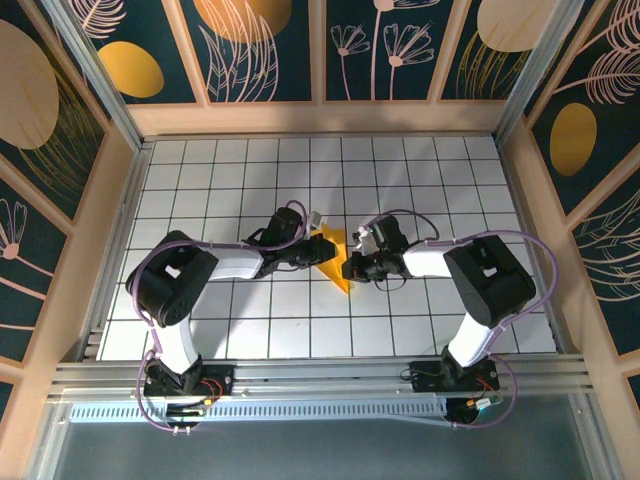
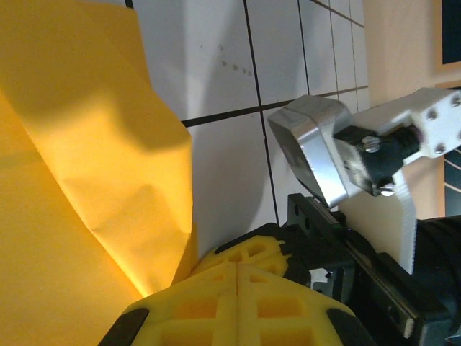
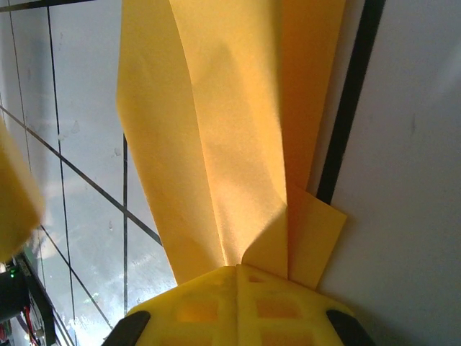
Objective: Fold a paper plane with a square sheet of paper (fold left side to right side)
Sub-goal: Fourth fold the wing at the center of the table.
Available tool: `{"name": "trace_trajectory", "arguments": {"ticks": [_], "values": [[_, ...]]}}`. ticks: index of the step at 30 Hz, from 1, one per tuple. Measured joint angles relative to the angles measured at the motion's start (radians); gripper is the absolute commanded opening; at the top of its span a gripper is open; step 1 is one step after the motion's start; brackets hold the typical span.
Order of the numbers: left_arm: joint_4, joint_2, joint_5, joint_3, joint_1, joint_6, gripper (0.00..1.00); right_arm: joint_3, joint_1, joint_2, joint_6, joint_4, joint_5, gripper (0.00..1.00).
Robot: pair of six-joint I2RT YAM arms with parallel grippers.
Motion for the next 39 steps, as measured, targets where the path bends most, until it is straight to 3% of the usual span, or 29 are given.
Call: {"name": "trace_trajectory", "arguments": {"ticks": [23,39], "values": [[0.046,0.122,0.063,0.049,-0.005,-0.022,0.01,0.014,0.003,0.011,-0.014,-0.01,0.004,0.0],[0.019,0.159,-0.003,0.055,-0.005,-0.014,0.0,0.063,0.029,0.017,-0.065,-0.096,0.06,0.0]]}}
